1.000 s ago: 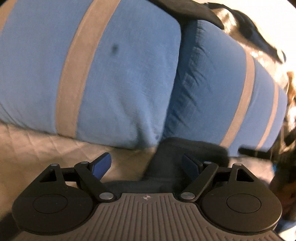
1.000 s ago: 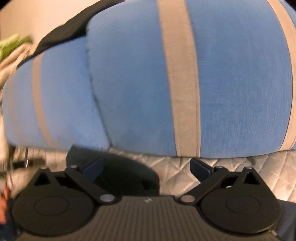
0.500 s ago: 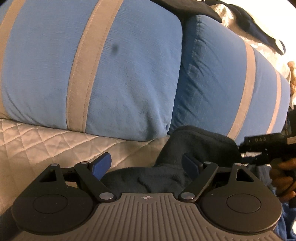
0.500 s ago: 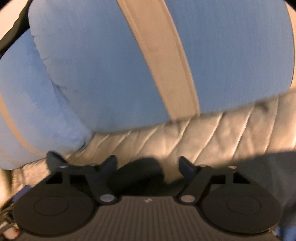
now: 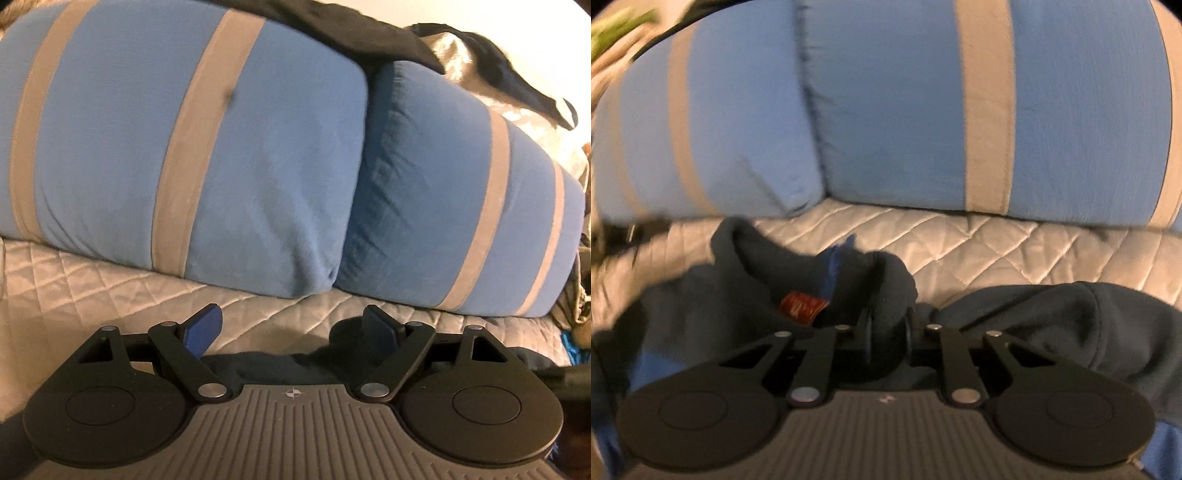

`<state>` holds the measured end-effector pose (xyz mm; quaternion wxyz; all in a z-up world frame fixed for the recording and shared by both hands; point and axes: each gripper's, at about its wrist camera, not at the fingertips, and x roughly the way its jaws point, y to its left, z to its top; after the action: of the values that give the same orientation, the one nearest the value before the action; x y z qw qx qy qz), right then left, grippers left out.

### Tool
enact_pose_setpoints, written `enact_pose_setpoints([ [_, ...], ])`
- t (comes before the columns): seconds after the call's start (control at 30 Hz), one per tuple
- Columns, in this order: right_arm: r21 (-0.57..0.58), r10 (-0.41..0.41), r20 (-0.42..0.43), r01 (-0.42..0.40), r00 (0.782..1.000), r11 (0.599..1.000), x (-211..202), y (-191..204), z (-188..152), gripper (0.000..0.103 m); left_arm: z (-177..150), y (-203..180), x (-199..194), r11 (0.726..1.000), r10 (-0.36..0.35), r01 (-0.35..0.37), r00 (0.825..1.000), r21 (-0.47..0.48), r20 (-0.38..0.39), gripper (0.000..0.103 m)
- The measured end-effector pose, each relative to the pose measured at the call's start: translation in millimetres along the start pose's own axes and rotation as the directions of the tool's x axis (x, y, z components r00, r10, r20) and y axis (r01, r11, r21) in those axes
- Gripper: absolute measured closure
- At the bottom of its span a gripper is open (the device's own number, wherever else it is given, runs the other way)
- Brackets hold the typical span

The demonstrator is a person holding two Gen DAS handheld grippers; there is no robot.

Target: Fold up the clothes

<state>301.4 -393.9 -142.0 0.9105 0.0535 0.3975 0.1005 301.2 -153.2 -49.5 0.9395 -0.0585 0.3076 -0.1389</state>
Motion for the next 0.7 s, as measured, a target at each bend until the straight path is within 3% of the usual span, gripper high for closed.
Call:
enact_pose_setpoints([
  [0.13, -0.071, 0.03, 0.021, -0.028, 0.999, 0.997, -15, 9, -20, 0.087, 2, -22, -2, 0.996, -0.062, 0.064, 0.997, 0.056, -0.038, 0.019],
  [0.27, -0.113, 0.023, 0.016, -0.021, 1.0, 0.993, -19, 13, -33, 0.088, 0, -49, 12, 0.989, -0.063, 0.076, 0.992, 0.126, -0.107, 0.019],
  [0.33, -0.122, 0.021, 0.009, -0.02, 1.0, 0.992, -19, 14, -38, 0.088, -5, -60, 27, 0.982, -0.056, 0.087, 0.982, 0.165, -0.181, 0.019],
  [0.43, -0.135, 0.017, -0.003, -0.017, 1.0, 0.991, -19, 16, -46, 0.088, -17, -70, 44, 0.953, 0.043, 0.029, 0.973, 0.302, -0.229, 0.019],
  [0.57, -0.146, 0.027, -0.02, -0.03, 0.999, 0.989, -24, 5, -52, 0.089, -38, -62, 45, 0.891, 0.228, -0.128, 0.956, 0.437, -0.186, 0.019],
  [0.63, -0.161, 0.037, -0.026, -0.041, 0.999, 0.986, -25, -4, -55, 0.088, -44, -51, 38, 0.886, 0.245, -0.145, 0.953, 0.44, -0.179, 0.017],
  [0.7, -0.163, 0.068, -0.031, -0.072, 0.997, 0.984, -25, -11, -58, 0.087, -48, -40, 30, 0.899, 0.22, -0.128, 0.959, 0.418, -0.179, 0.017],
])
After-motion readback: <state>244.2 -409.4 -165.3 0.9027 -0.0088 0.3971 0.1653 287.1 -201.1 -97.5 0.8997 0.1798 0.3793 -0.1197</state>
